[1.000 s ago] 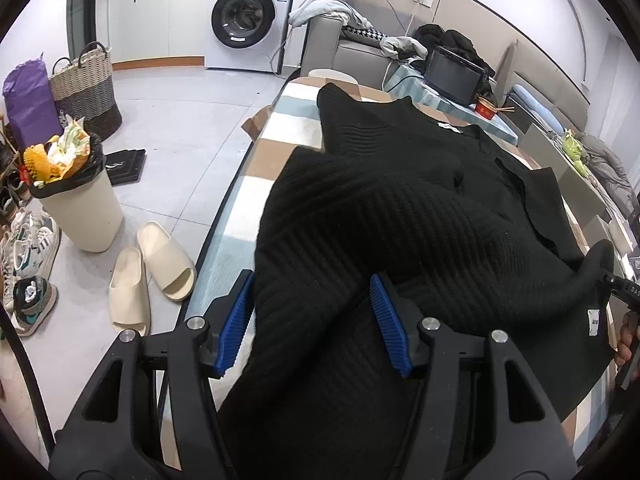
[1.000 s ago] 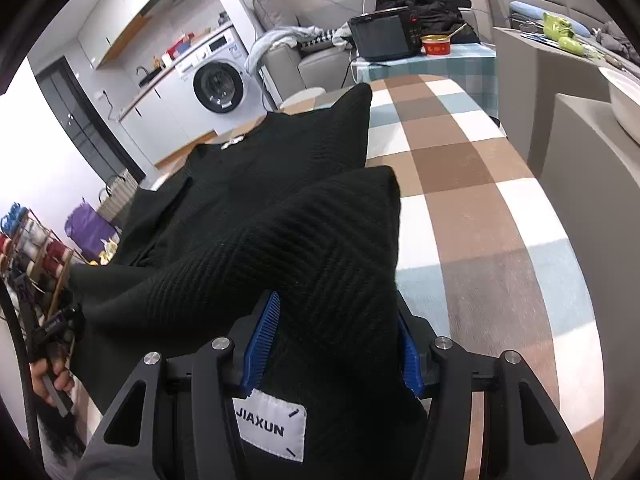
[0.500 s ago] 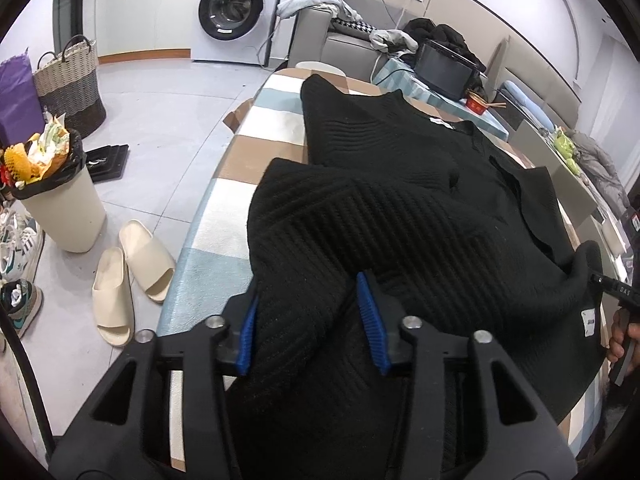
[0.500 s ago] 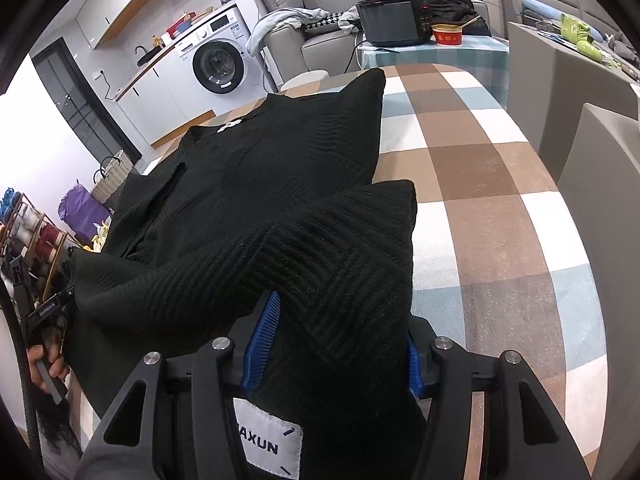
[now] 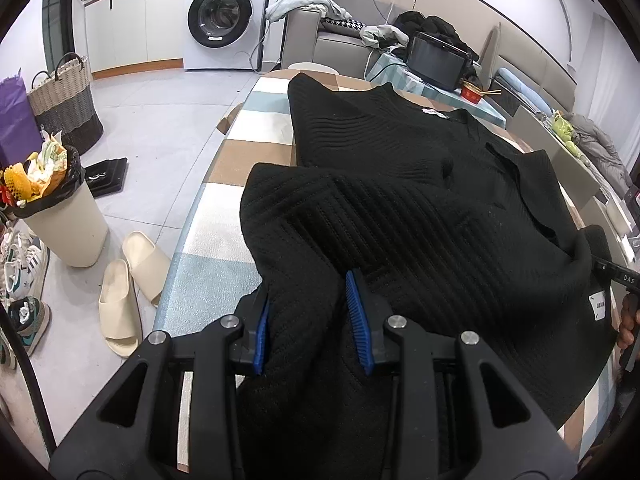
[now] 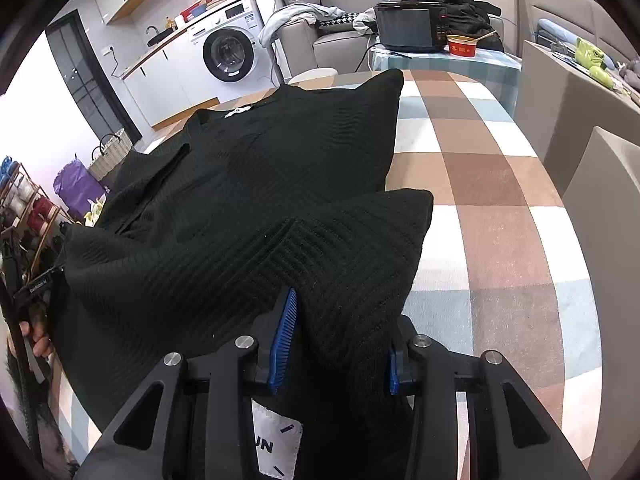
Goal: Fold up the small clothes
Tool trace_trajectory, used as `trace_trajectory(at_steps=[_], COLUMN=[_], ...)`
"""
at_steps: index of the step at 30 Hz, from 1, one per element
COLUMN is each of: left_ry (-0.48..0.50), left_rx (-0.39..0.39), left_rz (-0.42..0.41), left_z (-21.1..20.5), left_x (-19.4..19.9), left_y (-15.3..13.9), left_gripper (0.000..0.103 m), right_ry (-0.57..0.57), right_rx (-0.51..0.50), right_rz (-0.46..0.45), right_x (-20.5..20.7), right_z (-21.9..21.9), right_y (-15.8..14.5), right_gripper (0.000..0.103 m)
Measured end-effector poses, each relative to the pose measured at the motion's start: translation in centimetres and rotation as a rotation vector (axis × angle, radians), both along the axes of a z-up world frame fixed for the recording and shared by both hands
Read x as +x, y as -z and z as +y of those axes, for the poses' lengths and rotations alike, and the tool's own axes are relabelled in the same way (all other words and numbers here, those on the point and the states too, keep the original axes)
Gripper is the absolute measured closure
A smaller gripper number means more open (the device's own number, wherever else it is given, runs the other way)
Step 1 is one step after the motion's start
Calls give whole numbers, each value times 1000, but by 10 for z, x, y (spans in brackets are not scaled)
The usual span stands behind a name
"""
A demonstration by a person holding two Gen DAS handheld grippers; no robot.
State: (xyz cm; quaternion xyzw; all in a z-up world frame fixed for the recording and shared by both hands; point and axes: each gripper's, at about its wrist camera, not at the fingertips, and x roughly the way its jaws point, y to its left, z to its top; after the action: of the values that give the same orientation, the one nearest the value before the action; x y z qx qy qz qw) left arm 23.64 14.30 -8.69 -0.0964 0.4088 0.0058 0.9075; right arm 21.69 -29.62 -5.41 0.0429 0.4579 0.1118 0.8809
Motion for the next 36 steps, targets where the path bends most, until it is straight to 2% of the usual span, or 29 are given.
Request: trace_trajectory(at_steps=[11, 18, 20, 22, 23, 25, 28, 29, 33, 34, 36], left_ry=[16, 17, 10, -1, -6, -2, 4, 7, 17, 25, 65], left_rx=[30, 22, 8, 9, 12, -10, -54, -57, -49, -53, -50], left_rz=[0, 3, 8, 4, -1, -8, -4, 3, 14, 11, 18], left_z=[-8, -8, -5, -1, 1, 5, 10, 9, 4, 3, -3], left_x=[-10, -15, -15, -17, -17, -16, -9, -6, 5, 6, 9], left_y=[0, 1, 0, -3, -5, -7, -8, -8, -5, -5, -2], left_gripper=[74, 74, 74, 67, 65, 50, 45, 45, 46, 54, 65], right_ry=[-29, -29, -6, 11, 14, 7, -13, -15, -14, -16, -33], right_rx=[-22, -13, 18, 36, 47, 65, 83, 93, 88, 84, 51], right_rz=[-4, -4, 1, 1, -7, -14, -10, -7, 7, 11, 10], right_x=[-12, -17, -14, -12, -12, -9, -4, 0, 11, 13, 14], right_z=[8, 7, 1, -4, -7, -10, -10, -10, -5, -3, 3], right_y=[2, 1, -1, -5, -7, -11, -12, -12, -5, -3, 0], right_gripper=[67, 67, 66, 63, 58, 52, 46, 43, 43, 43, 54])
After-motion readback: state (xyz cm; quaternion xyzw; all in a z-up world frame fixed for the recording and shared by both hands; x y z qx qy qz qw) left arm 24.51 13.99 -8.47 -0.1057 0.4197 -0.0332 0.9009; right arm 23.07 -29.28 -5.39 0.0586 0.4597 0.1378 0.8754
